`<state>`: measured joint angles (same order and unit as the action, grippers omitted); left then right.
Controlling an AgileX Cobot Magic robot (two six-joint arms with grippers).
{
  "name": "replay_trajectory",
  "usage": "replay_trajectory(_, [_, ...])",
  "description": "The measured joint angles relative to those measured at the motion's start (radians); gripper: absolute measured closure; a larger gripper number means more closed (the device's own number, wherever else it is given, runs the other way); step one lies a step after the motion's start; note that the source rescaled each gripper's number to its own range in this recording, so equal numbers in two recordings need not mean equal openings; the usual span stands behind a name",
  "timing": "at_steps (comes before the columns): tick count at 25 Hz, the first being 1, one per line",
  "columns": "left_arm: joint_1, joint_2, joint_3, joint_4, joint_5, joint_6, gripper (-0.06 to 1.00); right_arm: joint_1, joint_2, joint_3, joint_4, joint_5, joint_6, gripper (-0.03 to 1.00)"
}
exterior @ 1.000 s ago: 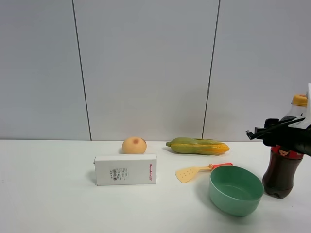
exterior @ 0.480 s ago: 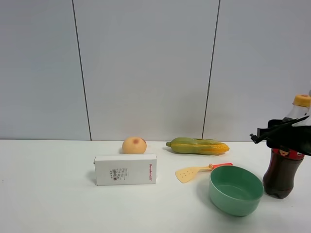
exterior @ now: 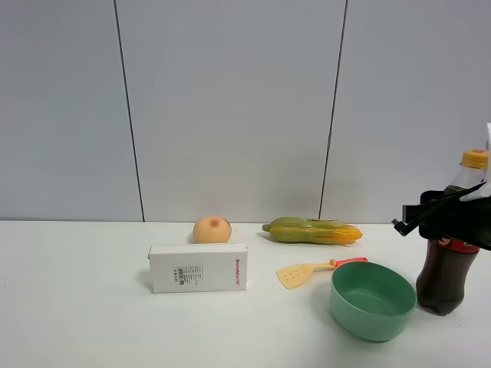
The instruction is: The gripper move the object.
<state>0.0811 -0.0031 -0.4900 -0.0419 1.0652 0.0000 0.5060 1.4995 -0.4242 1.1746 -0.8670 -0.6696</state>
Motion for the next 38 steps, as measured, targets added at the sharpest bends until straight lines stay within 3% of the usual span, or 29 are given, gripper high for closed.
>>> replay_trajectory(9, [0.000, 0.000, 0.000, 0.000, 0.000, 0.000, -0.06, 0.160, -0.182, -0.001, 0.360, -0.086, -0.248, 0.07])
replay_trajectory(16, [0.000, 0.000, 0.000, 0.000, 0.000, 0.000, -0.06, 0.236, -0.377, -0.001, 0.543, -0.116, -0.427, 0.07])
replay_trajectory(19, [0.000, 0.000, 0.000, 0.000, 0.000, 0.000, -0.06, 0.237, -0.471, -0.001, 0.568, -0.084, -0.495, 0.07])
replay_trajectory(27, [0.000, 0.000, 0.000, 0.000, 0.000, 0.000, -0.06, 0.237, -0.665, -0.009, 0.570, 0.149, -0.572, 0.07])
replay_trajectory(32, [0.000, 0.000, 0.000, 0.000, 0.000, 0.000, -0.06, 0.237, -0.719, -0.085, 0.569, 0.276, -0.707, 0.07])
replay_trajectory(35, [0.000, 0.000, 0.000, 0.000, 0.000, 0.000, -0.06, 0.237, -0.726, -0.158, 0.569, 0.287, -0.846, 0.07])
replay_trajectory(38, [0.000, 0.000, 0.000, 0.000, 0.000, 0.000, -0.06, 0.237, -0.728, -0.213, 0.570, 0.230, -1.011, 0.07])
